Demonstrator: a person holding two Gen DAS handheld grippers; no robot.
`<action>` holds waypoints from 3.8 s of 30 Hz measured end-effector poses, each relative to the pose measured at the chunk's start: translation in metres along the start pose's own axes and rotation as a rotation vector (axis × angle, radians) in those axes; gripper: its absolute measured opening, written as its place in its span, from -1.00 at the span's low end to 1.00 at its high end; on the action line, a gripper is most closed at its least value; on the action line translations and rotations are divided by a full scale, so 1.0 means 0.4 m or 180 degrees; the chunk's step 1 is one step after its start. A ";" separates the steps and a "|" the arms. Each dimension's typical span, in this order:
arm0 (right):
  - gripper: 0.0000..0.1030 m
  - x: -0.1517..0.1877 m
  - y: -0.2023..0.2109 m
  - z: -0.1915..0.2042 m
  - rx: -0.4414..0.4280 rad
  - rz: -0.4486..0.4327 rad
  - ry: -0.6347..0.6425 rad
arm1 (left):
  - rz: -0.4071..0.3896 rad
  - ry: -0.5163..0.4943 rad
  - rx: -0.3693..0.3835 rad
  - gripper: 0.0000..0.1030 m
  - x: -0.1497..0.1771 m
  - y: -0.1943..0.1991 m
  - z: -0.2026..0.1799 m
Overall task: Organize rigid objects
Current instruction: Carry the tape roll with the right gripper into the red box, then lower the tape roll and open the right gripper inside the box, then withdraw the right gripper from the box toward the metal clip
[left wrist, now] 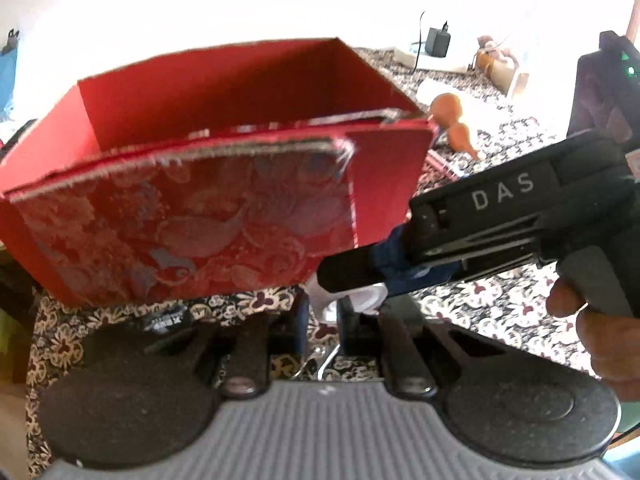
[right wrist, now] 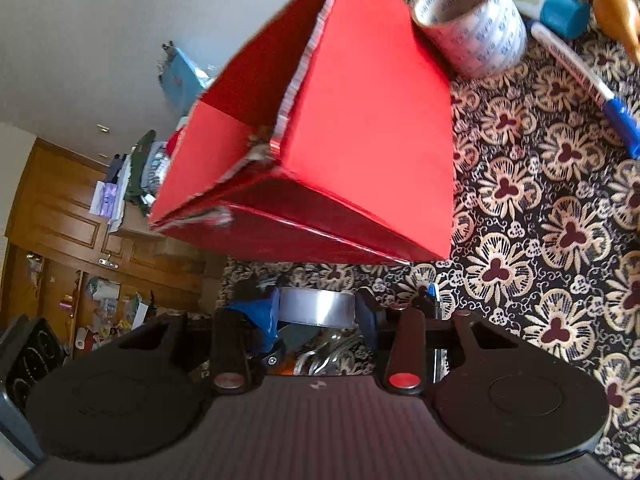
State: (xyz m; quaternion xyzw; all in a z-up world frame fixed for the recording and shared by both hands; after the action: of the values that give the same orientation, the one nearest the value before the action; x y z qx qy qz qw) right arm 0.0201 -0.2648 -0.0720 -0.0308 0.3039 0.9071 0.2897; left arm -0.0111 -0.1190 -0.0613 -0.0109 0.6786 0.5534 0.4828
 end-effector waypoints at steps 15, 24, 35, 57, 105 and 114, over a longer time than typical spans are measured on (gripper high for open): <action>-0.51 -0.050 0.169 0.094 -0.0363 -0.0505 0.0530 | -0.0672 0.0034 -0.0035 -0.81 -0.112 0.182 -0.055; -0.51 -0.168 0.101 0.186 -0.0562 -0.0490 0.0757 | -0.0918 -0.0051 -0.0373 -0.81 -0.214 0.201 0.023; -0.51 -0.254 -0.178 0.240 -0.0314 0.0034 0.0492 | -0.0507 -0.0056 -0.0584 -0.81 -0.197 0.096 0.253; -0.48 -0.294 -0.412 0.206 0.0032 0.0648 -0.0289 | -0.0092 -0.0130 -0.0572 -0.78 -0.123 -0.018 0.448; -0.44 -0.141 -0.046 0.248 -0.0266 -0.0754 0.0458 | 0.0033 0.0376 -0.0986 0.31 -0.155 0.110 0.356; -0.44 -0.086 0.040 0.218 -0.0183 -0.0874 0.0655 | 0.0077 0.0407 -0.1105 0.45 -0.146 0.131 0.268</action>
State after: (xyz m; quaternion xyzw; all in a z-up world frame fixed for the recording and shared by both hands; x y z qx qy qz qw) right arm 0.0506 -0.2429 0.0154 -0.1730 0.2988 0.8594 0.3772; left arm 0.0601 -0.0474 0.0248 -0.1210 0.6024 0.6662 0.4228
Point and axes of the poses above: each gripper's, at about its wrist camera, not at the fingertips, and y roughly against the way its jaws point, z to its left, x to its underside, the point moved 4 cm from there along -y, roughly the way its jaws point, and after that the axes turned 10 degrees about -y, right-handed, at the moved point
